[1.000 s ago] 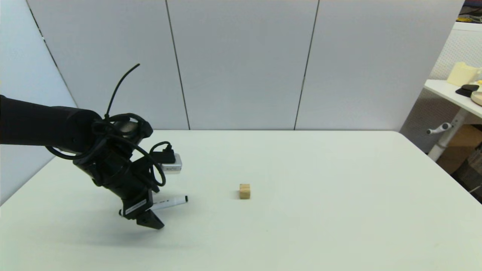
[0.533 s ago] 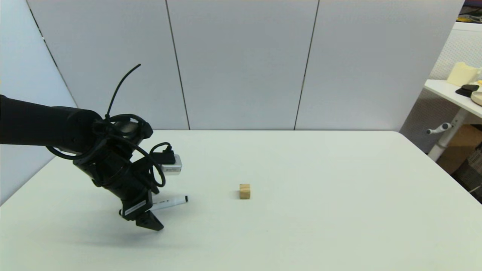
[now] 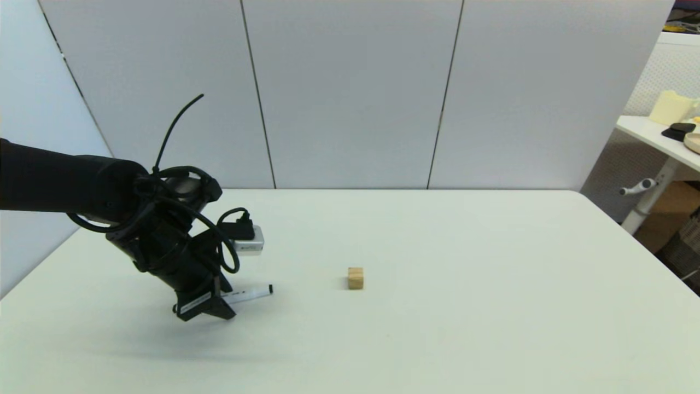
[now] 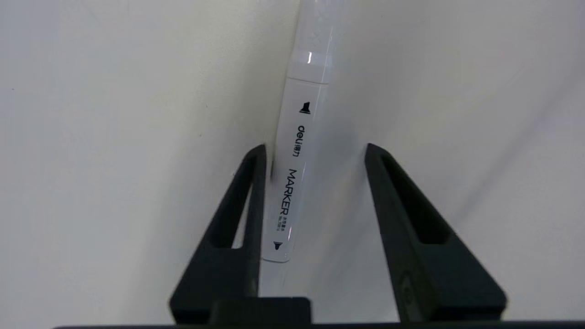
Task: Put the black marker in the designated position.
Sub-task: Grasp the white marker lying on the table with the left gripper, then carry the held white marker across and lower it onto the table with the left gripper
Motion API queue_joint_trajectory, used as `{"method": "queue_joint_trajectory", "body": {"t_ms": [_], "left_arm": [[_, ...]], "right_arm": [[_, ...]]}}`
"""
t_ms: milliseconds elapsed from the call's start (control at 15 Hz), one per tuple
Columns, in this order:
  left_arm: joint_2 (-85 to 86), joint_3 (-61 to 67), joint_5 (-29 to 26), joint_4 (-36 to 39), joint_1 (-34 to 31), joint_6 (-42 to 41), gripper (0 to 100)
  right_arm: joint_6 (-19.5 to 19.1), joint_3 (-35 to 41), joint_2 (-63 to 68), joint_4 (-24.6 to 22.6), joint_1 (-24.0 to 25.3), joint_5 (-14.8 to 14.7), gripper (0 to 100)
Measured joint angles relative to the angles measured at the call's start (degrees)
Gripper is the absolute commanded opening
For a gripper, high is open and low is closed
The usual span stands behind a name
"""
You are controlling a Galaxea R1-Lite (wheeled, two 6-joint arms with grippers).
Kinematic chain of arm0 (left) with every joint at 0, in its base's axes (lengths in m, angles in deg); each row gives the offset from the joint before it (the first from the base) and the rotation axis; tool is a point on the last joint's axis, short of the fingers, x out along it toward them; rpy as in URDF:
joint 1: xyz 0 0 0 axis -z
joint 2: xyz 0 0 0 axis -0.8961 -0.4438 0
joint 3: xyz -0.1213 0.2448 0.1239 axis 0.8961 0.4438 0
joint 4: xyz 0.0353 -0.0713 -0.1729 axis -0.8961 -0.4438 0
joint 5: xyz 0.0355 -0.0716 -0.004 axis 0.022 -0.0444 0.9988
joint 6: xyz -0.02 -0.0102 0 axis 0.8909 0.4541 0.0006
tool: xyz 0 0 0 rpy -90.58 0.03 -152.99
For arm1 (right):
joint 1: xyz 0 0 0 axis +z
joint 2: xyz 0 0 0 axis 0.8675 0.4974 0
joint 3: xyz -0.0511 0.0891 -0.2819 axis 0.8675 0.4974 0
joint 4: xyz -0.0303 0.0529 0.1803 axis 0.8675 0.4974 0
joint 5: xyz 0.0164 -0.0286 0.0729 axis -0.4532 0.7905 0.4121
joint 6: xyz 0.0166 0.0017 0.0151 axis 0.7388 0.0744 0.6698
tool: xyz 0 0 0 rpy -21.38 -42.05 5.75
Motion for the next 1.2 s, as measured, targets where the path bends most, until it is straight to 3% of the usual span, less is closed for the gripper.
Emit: {"method": "queue_joint_trajectory", "body": {"t_ms": [800, 1000, 1200], "left_arm": [[1.5, -3.1, 0.2, 0.2, 0.8, -1.4, 0], [2.5, -7.5, 0.2, -0.2, 4.4, 4.2, 0], [2.3, -13.2, 0.2, -0.1, 11.3, 16.0, 0]], "right_arm": [[0.0, 0.0, 0.0, 0.0, 0.0, 0.0, 100], [0.0, 0.0, 0.0, 0.0, 0.0, 0.0, 100], [0.0, 0.0, 0.0, 0.0, 0.0, 0.0, 100]]}}
